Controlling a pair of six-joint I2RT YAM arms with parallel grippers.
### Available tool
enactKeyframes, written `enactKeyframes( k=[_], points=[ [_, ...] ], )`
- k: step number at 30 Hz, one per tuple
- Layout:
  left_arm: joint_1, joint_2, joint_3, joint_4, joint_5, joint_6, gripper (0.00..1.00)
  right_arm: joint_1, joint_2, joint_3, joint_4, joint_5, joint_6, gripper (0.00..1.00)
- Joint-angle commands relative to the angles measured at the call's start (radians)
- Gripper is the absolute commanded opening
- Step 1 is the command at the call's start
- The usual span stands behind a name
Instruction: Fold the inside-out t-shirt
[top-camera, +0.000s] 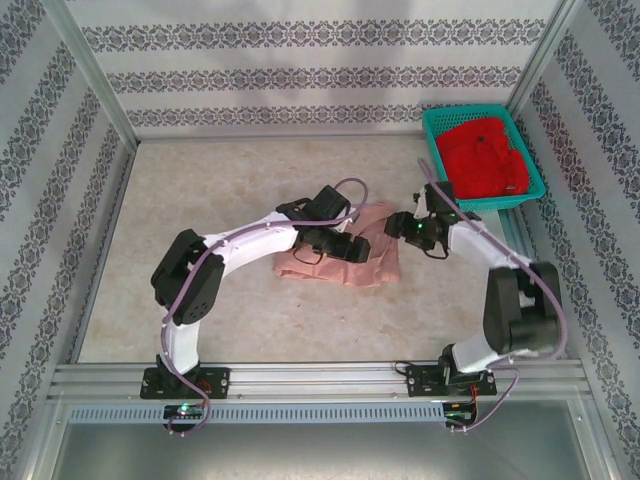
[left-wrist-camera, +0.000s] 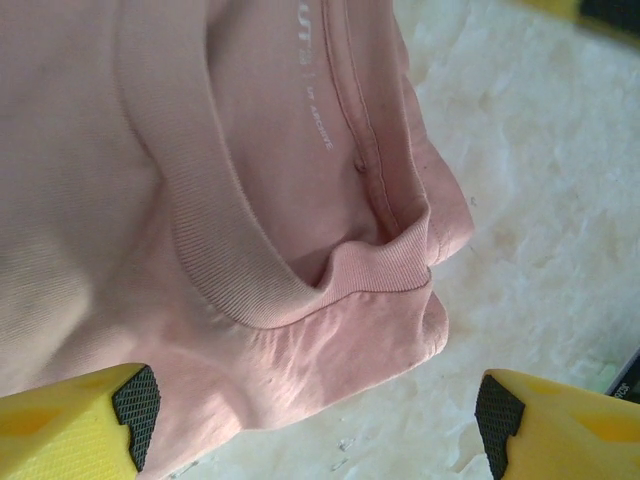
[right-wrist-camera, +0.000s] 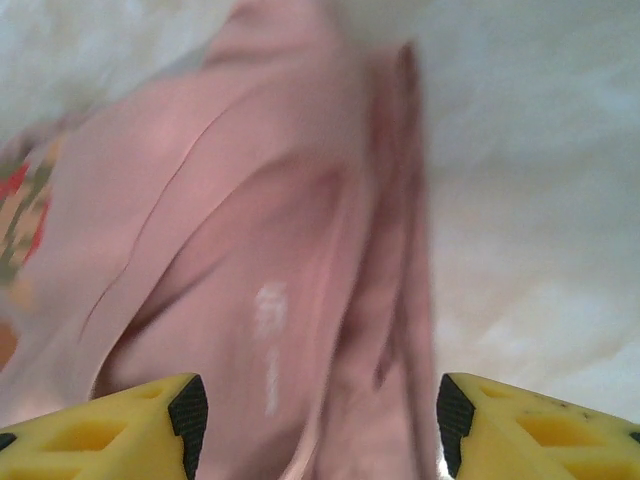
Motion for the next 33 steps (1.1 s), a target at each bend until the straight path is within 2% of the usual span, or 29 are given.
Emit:
enactKeyframes(
  k=[1, 5, 10, 14, 18, 21, 28, 30, 33],
  points=[
    [0.046, -0.107, -0.065, 0.006, -0.059, 0.012, 0.84, 0.127, -0.061, -0.053, -0.079, 0.036, 0.025, 0.63],
    [0.087, -0.161, -0.13, 0.008, -0.074, -0.003, 0.84, 0.208, -0.06, -0.072, -0.078, 0.103, 0.072, 0.59],
    [0.096, -0.181, -0.144, 0.005, -0.079, 0.0, 0.84, 0.247, -0.008, -0.04, -0.112, 0.222, 0.045, 0.57],
    [0.095, -0.178, -0.153, 0.01, -0.078, -0.003, 0.84, 0.25, 0.038, -0.025, -0.086, 0.203, 0.043, 0.44],
    [0.096, -0.179, -0.154, 0.001, -0.083, 0.0, 0.84, 0.238, 0.047, -0.011, -0.099, 0.215, 0.03, 0.21],
    [0.096, -0.18, -0.153, -0.001, -0.088, 0.002, 0.84, 0.2, -0.002, -0.022, -0.112, 0.207, 0.022, 0.13],
    [0.096, -0.15, -0.127, -0.013, -0.098, 0.02, 0.84, 0.078, -0.101, -0.117, -0.086, 0.112, 0.035, 0.1],
    [0.096, -0.135, -0.11, -0.02, -0.103, 0.03, 0.84, 0.047, -0.082, -0.137, -0.073, 0.089, 0.04, 0.12],
    [0.096, -0.106, -0.076, -0.038, -0.112, 0.044, 0.84, 0.021, -0.053, -0.16, -0.058, 0.097, 0.038, 0.22]
  ],
)
